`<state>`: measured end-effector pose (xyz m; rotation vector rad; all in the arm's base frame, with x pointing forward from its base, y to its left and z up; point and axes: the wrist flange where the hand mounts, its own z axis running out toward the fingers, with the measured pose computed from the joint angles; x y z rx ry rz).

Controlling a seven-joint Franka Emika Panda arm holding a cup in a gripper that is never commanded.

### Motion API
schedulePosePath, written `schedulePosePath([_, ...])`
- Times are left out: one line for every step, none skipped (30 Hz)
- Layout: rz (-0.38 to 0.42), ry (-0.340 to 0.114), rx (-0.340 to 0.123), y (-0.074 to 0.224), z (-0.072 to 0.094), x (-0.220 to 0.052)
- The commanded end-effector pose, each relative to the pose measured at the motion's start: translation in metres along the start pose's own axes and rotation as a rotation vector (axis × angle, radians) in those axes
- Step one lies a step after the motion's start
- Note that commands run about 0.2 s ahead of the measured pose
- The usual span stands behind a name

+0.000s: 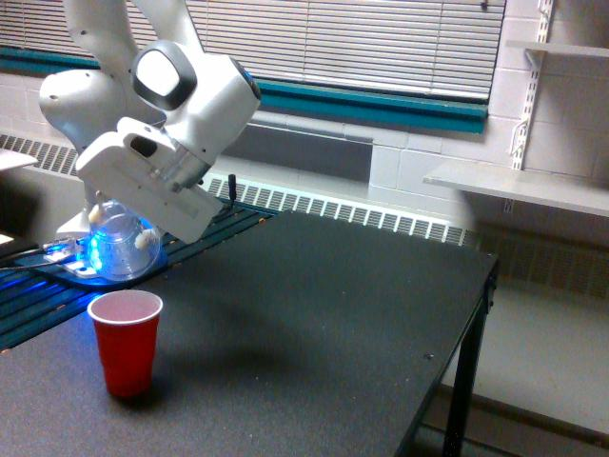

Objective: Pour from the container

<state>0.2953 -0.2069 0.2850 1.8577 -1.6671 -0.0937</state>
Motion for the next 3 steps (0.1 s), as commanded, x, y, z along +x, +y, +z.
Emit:
schedulePosePath([0.004, 0.02, 0.027, 0.0081, -0.0051, -0.0016])
schedulePosePath([0.004, 0.02, 0.027, 0.0091, -0.0054, -0.0018])
schedulePosePath([0.004, 0.02, 0.027, 0.01, -0.0057, -0.0021])
